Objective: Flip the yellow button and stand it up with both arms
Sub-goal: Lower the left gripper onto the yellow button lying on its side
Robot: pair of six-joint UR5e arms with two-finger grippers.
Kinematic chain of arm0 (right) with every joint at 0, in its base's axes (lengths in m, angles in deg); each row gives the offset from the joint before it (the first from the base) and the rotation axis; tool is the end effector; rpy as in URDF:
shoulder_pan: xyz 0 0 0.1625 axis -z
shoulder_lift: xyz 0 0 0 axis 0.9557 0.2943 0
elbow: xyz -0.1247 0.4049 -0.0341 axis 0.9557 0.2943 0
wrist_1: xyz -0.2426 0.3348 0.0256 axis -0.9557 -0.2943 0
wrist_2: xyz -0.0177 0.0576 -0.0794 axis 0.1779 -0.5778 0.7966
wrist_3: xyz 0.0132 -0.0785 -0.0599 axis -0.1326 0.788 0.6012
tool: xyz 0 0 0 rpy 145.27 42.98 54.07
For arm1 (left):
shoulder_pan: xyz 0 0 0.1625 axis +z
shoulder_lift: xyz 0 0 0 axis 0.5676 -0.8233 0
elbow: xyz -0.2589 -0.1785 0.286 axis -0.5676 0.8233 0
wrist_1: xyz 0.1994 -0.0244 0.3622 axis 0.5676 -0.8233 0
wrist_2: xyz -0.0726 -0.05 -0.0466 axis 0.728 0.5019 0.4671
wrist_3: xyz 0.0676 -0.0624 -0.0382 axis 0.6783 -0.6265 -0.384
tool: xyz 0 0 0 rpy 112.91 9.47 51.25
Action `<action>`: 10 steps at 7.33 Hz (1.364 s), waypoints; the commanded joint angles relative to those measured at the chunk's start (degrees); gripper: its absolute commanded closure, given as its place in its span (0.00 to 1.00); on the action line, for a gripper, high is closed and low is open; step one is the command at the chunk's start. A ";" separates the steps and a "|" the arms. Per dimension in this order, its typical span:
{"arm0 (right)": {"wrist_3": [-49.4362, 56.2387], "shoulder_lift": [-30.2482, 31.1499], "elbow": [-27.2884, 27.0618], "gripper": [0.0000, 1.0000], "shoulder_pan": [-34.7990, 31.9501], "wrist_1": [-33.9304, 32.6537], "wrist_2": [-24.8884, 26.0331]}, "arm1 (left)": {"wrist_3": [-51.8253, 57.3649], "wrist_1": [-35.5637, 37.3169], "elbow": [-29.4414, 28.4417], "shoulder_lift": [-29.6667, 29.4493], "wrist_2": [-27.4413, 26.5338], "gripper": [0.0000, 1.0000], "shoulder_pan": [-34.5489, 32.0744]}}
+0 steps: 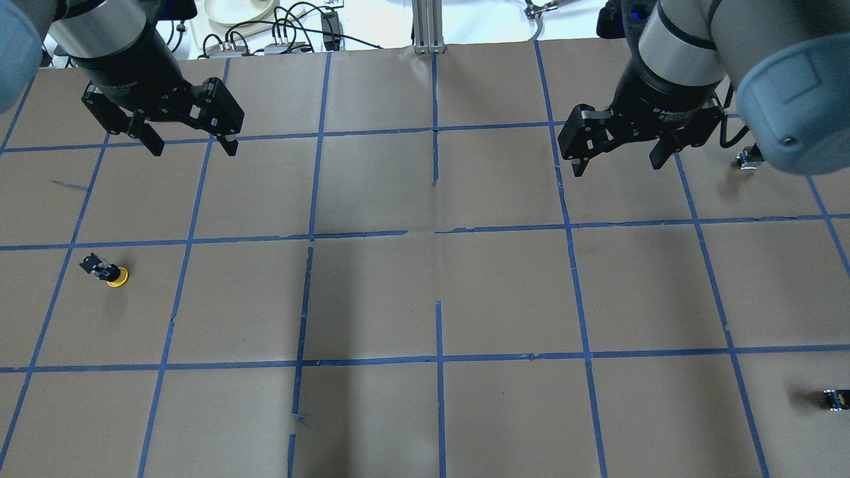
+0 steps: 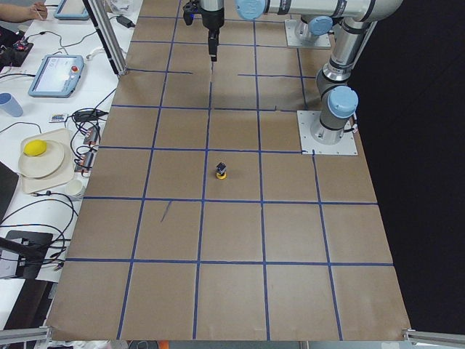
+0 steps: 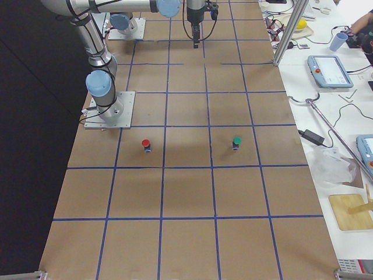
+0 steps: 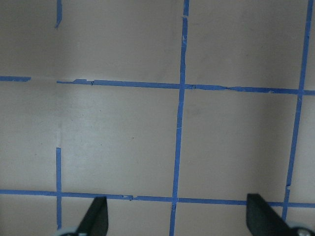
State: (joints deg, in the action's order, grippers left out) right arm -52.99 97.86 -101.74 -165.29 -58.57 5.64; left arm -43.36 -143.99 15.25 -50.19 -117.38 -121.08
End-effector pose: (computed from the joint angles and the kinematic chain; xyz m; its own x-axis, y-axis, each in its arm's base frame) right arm 0.1537 -0.4649 0.4896 -0.9982 -0.0597 -0.0063 -0.0594 0.9977 -0.0331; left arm -0.0991 -0.5142 0.4987 -0.9987 0.0441 -0.0256 0.0433 0.9986 0.0305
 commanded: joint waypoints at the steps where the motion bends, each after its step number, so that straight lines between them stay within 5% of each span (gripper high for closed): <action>1: 0.04 0.00 0.14 0.00 0.03 0.18 0.05 | 8.26 -0.17 0.88 -0.16 -0.30 0.00 2.89; 5: 0.13 0.00 0.22 0.00 0.03 0.18 0.05 | 37.09 5.34 9.13 -0.33 -0.38 0.00 18.61; 10: 0.22 0.00 0.14 0.00 0.03 0.35 0.04 | 63.66 31.04 24.59 -3.48 -1.34 0.00 27.69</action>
State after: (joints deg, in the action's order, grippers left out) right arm -52.83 97.79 -101.60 -165.26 -58.36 5.62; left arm 13.85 -120.81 36.15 -52.28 -118.04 -94.98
